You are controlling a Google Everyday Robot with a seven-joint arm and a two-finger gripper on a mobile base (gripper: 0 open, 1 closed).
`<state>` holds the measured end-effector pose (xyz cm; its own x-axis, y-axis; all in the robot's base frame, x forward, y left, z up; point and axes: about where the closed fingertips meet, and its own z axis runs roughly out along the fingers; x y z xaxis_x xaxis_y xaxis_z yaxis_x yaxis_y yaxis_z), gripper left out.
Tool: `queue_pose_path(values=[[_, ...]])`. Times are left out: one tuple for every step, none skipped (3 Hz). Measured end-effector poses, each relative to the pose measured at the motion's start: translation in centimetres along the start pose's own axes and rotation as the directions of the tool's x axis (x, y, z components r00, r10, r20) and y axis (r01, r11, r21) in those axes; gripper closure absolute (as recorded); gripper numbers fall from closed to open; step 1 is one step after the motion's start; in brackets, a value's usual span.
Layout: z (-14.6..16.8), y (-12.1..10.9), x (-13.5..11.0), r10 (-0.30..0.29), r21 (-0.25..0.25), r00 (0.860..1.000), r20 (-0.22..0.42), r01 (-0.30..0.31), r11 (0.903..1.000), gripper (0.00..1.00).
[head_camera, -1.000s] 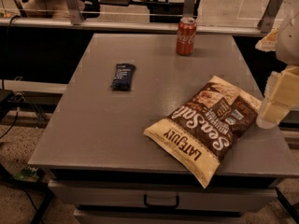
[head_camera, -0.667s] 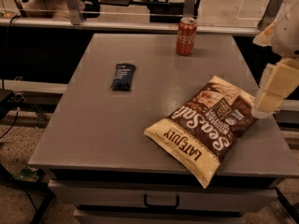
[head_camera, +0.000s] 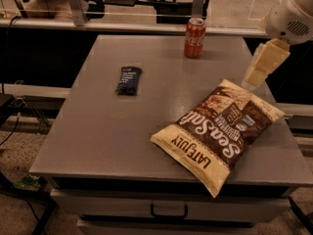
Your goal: Move coke can near brown chip bag
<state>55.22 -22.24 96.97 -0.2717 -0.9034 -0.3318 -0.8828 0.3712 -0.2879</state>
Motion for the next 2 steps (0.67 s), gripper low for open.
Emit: queue_pose_path(values=[[2.6,-4.9,-0.5,0.101,0.026,0.993,0.059,-0.103,0.9943,0.00],[5.0,-9.1,-1.5,0.201,0.038,0.973,0.117,-0.206,0.9778,0.00]])
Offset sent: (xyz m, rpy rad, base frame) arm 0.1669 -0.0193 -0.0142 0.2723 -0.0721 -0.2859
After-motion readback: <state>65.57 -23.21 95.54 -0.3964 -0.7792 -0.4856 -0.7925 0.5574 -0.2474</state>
